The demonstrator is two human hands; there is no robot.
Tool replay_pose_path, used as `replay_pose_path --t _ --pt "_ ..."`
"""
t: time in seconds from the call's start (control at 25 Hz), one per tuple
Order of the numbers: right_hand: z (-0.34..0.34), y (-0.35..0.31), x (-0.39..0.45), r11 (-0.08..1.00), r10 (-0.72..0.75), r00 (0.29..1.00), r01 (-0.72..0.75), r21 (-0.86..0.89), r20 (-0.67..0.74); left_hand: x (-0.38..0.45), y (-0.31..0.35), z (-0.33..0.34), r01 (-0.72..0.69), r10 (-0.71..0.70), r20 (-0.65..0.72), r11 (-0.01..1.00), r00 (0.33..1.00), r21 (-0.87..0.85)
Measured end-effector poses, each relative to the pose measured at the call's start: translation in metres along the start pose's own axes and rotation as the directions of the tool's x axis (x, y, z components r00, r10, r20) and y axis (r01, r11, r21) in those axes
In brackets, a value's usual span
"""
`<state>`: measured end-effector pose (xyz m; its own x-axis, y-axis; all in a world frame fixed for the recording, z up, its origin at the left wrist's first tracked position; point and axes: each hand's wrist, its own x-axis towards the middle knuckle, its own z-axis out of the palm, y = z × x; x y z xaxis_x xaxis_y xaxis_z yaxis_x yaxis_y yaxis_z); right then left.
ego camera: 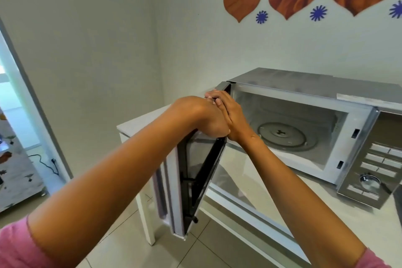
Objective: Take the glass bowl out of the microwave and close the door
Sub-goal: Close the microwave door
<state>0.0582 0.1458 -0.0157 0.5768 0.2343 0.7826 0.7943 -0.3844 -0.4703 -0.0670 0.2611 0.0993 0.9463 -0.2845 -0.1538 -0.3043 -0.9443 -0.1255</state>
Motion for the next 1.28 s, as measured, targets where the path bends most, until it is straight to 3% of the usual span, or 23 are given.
replay_pose_path --t 0.16,0.4,0.64,0.92,1.08,1.28 --pt "-0.029 0.0 -0.014 0.998 0.037 0.999 -0.036 0.042 -0.026 -0.003 0.023 0.001 -0.117 0.115 -0.033 0.99 0.993 -0.083" --pt "-0.084 0.004 -0.047 0.987 0.154 0.987 -0.155 -0.035 -0.049 0.004 0.054 -0.003 -0.312 0.323 0.009 0.919 0.946 -0.24" --pt "-0.147 -0.017 -0.06 0.982 0.162 0.943 -0.184 -0.049 -0.291 0.029 0.081 -0.005 -0.551 0.556 -0.038 0.81 0.831 -0.2" --pt "-0.215 -0.056 -0.065 0.961 0.222 0.879 -0.27 -0.056 -0.423 0.076 0.126 -0.006 -0.733 0.701 -0.228 0.671 0.675 -0.108" --pt "-0.243 -0.082 -0.061 0.906 0.349 0.806 -0.421 -0.048 -0.478 0.103 0.147 -0.003 -0.772 0.709 -0.362 0.634 0.605 -0.048" --pt "-0.253 -0.097 -0.054 0.763 0.414 0.718 -0.609 -0.217 -0.56 0.119 0.176 0.0 -0.718 0.592 -0.517 0.694 0.618 -0.063"
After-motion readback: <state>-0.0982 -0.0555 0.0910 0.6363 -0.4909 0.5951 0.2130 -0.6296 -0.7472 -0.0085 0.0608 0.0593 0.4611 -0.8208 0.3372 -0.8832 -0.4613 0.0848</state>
